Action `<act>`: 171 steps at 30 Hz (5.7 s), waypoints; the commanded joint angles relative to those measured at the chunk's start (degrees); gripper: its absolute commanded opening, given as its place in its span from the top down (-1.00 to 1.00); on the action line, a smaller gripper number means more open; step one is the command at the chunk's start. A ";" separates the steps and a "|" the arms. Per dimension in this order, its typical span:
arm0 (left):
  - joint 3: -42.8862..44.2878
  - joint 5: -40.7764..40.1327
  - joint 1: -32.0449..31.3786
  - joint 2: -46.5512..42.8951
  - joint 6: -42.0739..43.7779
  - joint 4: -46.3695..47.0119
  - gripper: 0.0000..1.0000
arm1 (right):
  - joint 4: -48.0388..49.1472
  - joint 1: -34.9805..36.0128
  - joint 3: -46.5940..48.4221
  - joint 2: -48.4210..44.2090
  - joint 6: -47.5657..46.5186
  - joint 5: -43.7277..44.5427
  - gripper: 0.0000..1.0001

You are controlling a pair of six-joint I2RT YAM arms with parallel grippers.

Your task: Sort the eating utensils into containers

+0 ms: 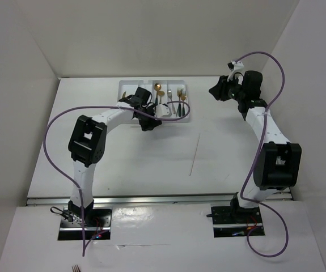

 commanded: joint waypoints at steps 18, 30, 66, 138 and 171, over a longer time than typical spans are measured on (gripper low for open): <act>6.21 8.59 2.36 7.24 -0.38 -2.35 -0.32 | -2.25 -1.96 3.43 2.49 -1.29 -1.24 0.27; 4.29 18.88 2.36 3.12 0.13 -12.28 -0.21 | -2.78 -1.96 5.18 4.25 -1.29 -1.77 0.30; 1.48 17.92 7.55 2.23 17.45 -16.24 -0.38 | -2.78 -2.49 4.75 4.24 -0.68 -2.91 0.30; 4.09 2.73 7.90 -6.92 -71.39 17.61 1.00 | -5.32 -2.49 4.13 4.69 1.69 -4.67 0.39; 16.42 -2.73 13.09 12.52 -76.77 20.32 0.30 | -12.97 -3.01 4.22 6.89 -2.53 -5.72 0.31</act>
